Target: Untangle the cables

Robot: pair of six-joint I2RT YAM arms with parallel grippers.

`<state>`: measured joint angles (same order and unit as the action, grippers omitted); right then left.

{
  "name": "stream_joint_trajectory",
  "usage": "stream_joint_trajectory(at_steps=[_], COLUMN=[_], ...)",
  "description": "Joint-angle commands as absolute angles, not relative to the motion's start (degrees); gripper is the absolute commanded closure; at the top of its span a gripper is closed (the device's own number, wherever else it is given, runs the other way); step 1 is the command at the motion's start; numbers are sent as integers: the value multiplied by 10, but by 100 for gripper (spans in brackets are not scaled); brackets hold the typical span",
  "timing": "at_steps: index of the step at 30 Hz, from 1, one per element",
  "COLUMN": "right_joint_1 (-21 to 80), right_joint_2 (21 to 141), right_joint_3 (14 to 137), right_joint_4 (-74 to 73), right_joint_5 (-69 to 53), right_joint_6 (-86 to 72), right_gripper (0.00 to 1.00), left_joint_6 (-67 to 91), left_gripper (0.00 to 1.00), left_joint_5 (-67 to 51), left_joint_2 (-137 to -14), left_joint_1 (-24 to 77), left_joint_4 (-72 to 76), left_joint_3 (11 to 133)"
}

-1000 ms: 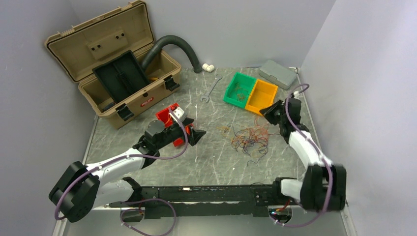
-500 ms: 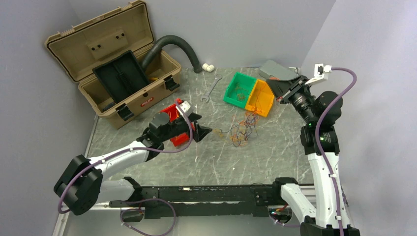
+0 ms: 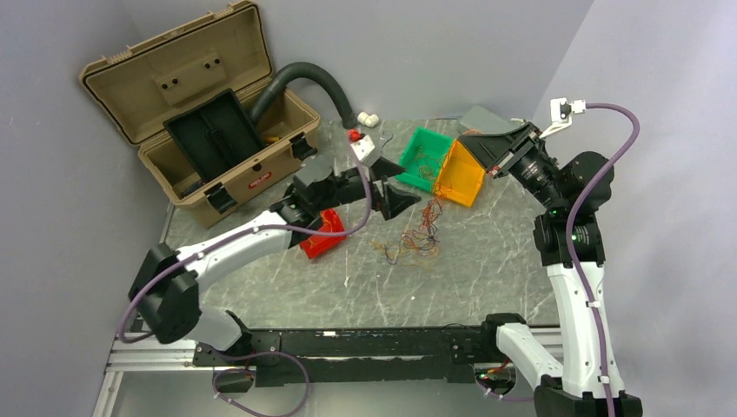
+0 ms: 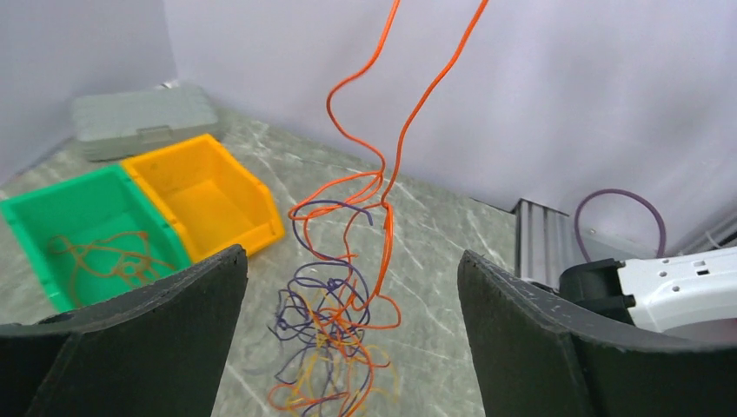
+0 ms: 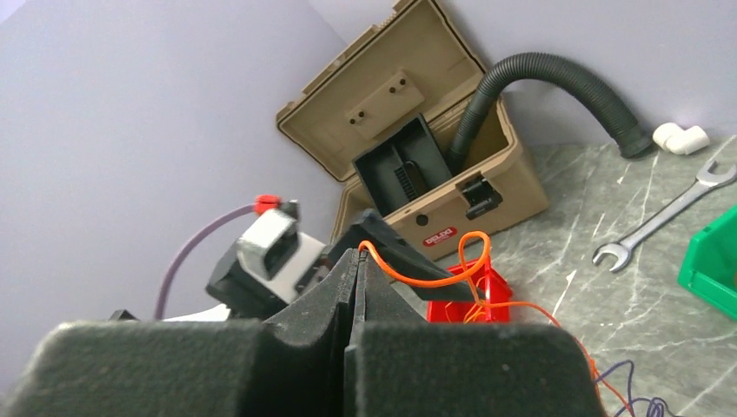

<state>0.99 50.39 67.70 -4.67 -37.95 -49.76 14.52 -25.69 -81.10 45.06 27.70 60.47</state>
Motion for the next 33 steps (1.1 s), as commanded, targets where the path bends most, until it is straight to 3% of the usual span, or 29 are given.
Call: stream_joint_trajectory(at_steps=[1,5,8,13,18,21,26,33], right_joint_1=[13,13,13,12,12,12,12,12], right_joint_2=[494,494,495,520,549,561,586,594], right_joint_3=[712,715,720,796,929,986,1034,965], right_joint_4=[-24,-33,-24,-60,-117,-119,-137,-99], right_joint_5=[-381,-364,-353,-320,-228,-189,-167,-202], right_joint_6=[-522,-533,-553,-548,-516,-510,-496,-520], right_gripper=[100,100,100,100,100,100,100,100], left_joint_6=[188,191,212,251,265,272,277,235], left_gripper=[8,11,19,58,75,99,100,97], left_joint_5=[-310,-304,-300,-313,-318,-305,-283,-230], left_joint_2=[-874,-927,-995,-1094,-1147,-1161,-1136,-1033], left_joint_1=[471,500,505,504,496,489,483,481], left_joint_4=[263,273,254,277,298,293,316,276], left_joint_3=[670,699,740,754,727,704,631,573])
